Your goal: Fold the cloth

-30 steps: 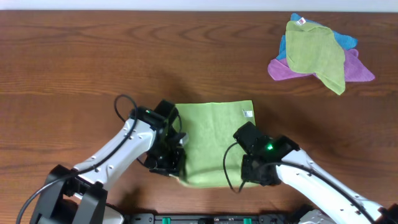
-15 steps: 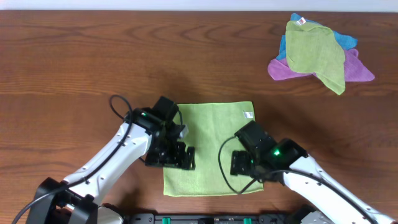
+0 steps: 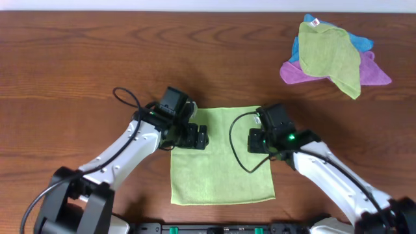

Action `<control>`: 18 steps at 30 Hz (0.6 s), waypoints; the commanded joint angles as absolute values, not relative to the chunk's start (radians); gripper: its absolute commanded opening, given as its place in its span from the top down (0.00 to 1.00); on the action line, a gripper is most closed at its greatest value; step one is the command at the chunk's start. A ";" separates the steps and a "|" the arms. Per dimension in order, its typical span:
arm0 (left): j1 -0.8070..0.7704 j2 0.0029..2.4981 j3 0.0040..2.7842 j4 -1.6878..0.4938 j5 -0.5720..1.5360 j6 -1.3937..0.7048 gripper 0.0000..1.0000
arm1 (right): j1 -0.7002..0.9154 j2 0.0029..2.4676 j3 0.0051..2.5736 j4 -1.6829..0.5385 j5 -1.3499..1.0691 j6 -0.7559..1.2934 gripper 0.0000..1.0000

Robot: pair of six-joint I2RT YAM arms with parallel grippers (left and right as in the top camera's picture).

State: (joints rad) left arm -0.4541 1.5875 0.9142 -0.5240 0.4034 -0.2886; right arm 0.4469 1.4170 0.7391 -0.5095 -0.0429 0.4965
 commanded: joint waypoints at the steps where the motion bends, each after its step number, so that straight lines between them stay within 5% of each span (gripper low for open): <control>1: -0.451 1.634 0.928 -0.486 0.356 -0.320 0.05 | 0.437 1.466 0.752 -0.467 -0.039 0.435 0.99; 9: -0.451 1.664 0.928 -0.428 0.310 -0.359 0.07 | 0.437 1.586 0.752 -0.337 -0.050 0.387 0.99; 10: -0.451 1.664 0.928 -0.426 0.307 -0.360 0.50 | 0.437 1.597 0.752 -0.330 -0.050 0.387 0.99; 11: -0.451 1.664 0.928 -0.425 0.301 -0.368 0.79 | 0.437 1.610 0.752 -0.323 -0.050 0.387 0.99; 14: -0.451 1.664 0.928 -0.416 0.282 -0.387 0.85 | 0.437 1.624 0.752 -0.317 -0.050 0.387 0.99; 15: -0.451 1.664 0.928 -0.411 0.279 -0.386 0.94 | 0.437 1.624 0.752 -0.316 -0.049 0.387 0.99; 18: -0.451 1.665 0.928 -0.388 0.251 -0.390 0.94 | 0.437 1.624 0.752 -0.308 -0.049 0.387 0.99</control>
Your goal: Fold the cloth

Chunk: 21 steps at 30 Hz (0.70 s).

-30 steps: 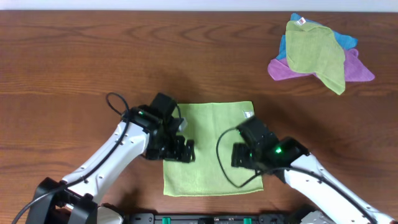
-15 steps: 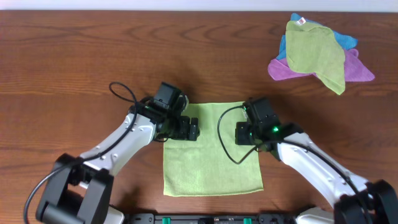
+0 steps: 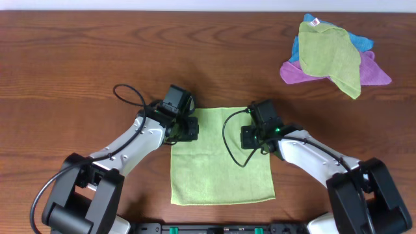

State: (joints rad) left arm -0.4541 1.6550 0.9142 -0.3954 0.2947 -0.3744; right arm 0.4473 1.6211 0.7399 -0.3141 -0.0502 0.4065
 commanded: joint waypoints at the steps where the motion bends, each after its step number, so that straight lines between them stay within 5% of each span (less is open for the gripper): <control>1: -0.451 1.666 0.928 -0.378 0.251 -0.390 0.94 | 0.437 1.624 0.752 -0.304 -0.049 0.387 0.99; 21: -0.449 1.792 0.928 -0.331 0.199 -0.405 0.94 | 0.437 1.704 0.752 -0.191 0.034 0.387 0.99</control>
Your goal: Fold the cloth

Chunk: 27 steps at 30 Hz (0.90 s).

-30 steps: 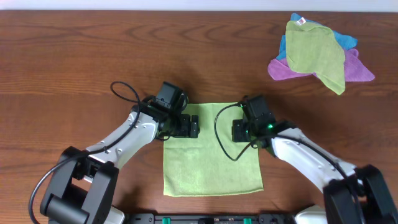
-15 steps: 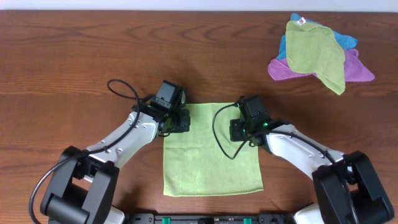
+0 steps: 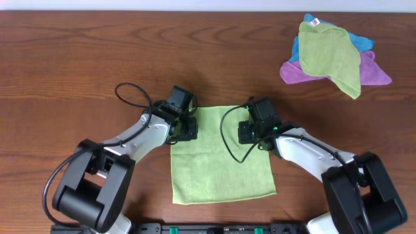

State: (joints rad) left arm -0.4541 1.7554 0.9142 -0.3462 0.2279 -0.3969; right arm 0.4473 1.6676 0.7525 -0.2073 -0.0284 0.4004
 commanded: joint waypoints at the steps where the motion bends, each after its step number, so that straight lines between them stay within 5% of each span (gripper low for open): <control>1: -0.445 1.806 0.928 -0.315 0.200 -0.410 0.94 | 0.436 1.708 0.752 -0.174 0.043 0.387 0.99; 27: -0.354 1.897 0.942 0.008 0.142 -0.443 0.94 | 0.387 1.811 0.754 0.139 0.079 0.343 0.99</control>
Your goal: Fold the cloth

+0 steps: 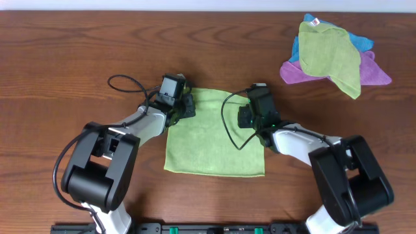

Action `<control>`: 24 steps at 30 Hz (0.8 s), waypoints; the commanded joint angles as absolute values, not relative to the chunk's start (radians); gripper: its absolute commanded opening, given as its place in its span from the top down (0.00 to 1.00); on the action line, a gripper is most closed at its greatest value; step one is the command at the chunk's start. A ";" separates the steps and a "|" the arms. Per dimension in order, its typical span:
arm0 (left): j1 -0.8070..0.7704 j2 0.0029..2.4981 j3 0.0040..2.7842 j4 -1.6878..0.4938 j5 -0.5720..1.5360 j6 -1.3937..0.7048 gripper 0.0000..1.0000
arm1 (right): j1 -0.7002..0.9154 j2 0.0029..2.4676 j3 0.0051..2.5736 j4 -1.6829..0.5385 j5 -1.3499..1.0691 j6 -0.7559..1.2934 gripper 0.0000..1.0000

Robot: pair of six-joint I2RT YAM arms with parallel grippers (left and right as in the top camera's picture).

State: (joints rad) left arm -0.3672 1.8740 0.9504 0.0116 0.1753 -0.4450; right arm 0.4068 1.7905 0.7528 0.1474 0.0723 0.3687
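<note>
The lime green cloth lies flat on the wooden table, a little askew, in the overhead view. My left gripper is low at its far left corner and my right gripper is at its far right part, each apparently shut on the cloth's far edge. The wrists cover the fingertips, so the grip itself is hidden. The near edge of the cloth lies free.
A pile of cloths in green, purple and blue sits at the back right of the table. Black cables loop beside each wrist. The table's front edge runs just below the cloth.
Both grippers have moved away from the front edge, and the cloth has shifted with them. Its near edge now lies farther from the table's front and it sits slightly skewed.
First both grippers were over the cloth's middle, at its left and right edges. At the following two moments they stood nearer its far corners while the cloth stayed put. Now they are at the far edge and the whole cloth lies farther back.
</note>
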 commanded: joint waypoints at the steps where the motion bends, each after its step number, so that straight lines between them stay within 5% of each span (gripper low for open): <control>1: -0.354 1.897 0.942 0.008 0.157 -0.443 0.94 | 0.387 1.808 0.756 0.139 0.060 0.343 0.99; 4: -0.354 1.897 0.943 0.007 0.201 -0.443 0.80 | 0.389 1.781 0.764 0.138 -0.005 0.344 0.99; 5: -0.354 1.897 0.945 0.007 0.219 -0.443 0.59 | 0.391 1.769 0.767 0.138 -0.021 0.344 0.88; 7: -0.354 1.896 0.951 0.007 0.260 -0.443 0.37 | 0.395 1.743 0.775 0.129 -0.041 0.346 0.41; 11: -0.354 1.894 0.966 -0.003 0.340 -0.443 0.20 | 0.397 1.674 0.793 0.065 -0.105 0.368 0.16; 15: -0.353 1.867 0.982 -0.122 0.374 -0.433 0.02 | 0.396 1.579 0.812 -0.073 -0.157 0.415 0.12; 24: -0.353 1.607 1.013 -0.625 0.382 -0.317 0.05 | 0.396 1.349 0.875 -0.659 -0.189 0.600 0.09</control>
